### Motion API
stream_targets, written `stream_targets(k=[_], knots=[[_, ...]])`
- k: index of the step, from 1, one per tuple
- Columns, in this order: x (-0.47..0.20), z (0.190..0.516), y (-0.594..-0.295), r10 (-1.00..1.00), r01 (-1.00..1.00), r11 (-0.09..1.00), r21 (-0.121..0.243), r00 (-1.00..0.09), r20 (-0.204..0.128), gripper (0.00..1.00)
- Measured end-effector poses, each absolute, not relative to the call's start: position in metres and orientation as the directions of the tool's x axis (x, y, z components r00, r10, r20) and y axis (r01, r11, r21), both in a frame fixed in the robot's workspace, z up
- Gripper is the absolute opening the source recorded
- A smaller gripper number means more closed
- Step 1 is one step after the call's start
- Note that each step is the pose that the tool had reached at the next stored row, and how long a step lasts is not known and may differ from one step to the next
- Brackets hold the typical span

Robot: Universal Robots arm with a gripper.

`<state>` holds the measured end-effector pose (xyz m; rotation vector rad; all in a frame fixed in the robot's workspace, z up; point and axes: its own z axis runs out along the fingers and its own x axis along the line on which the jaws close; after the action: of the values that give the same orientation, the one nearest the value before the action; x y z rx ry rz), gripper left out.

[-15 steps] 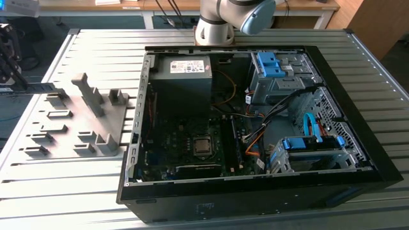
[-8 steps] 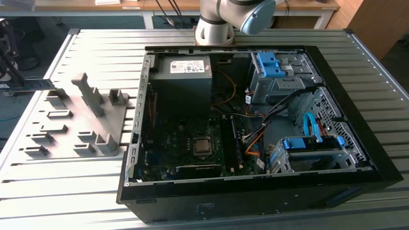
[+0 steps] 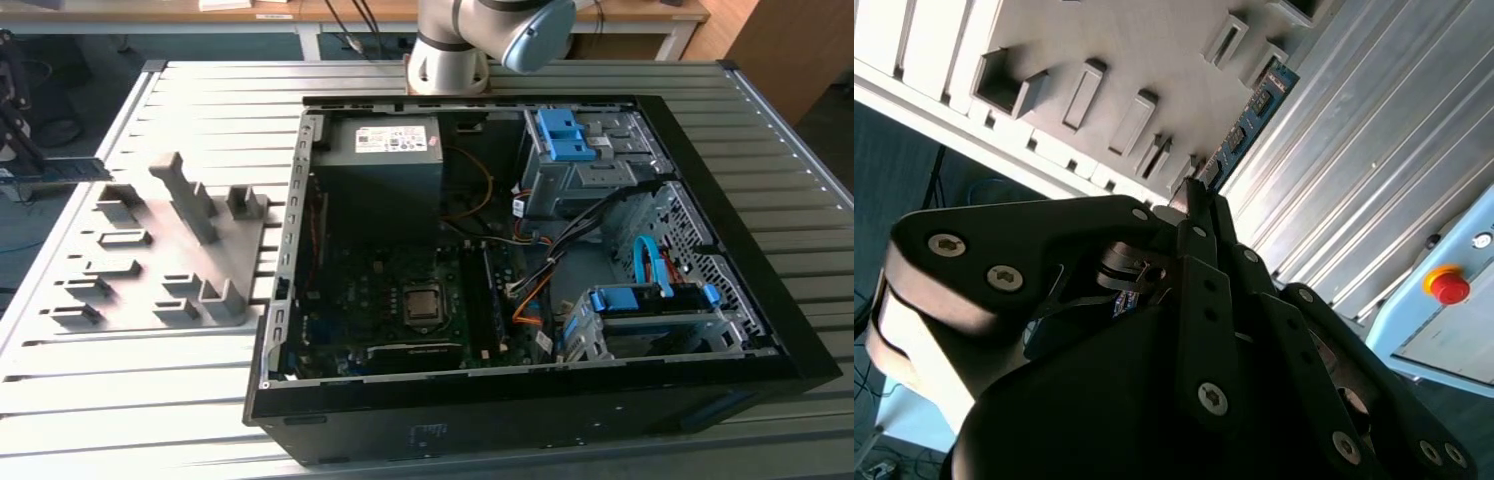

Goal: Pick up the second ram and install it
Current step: 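Pick up the second ram and move it above second insertion slot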

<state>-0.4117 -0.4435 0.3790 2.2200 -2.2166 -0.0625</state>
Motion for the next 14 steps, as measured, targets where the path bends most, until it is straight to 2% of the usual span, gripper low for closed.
stream_targets(k=[14], knots=[[-0.412, 0.399, -0.444, -1.0, -1.0, -0.002, 0.031, 0.001, -0.026, 0.14]])
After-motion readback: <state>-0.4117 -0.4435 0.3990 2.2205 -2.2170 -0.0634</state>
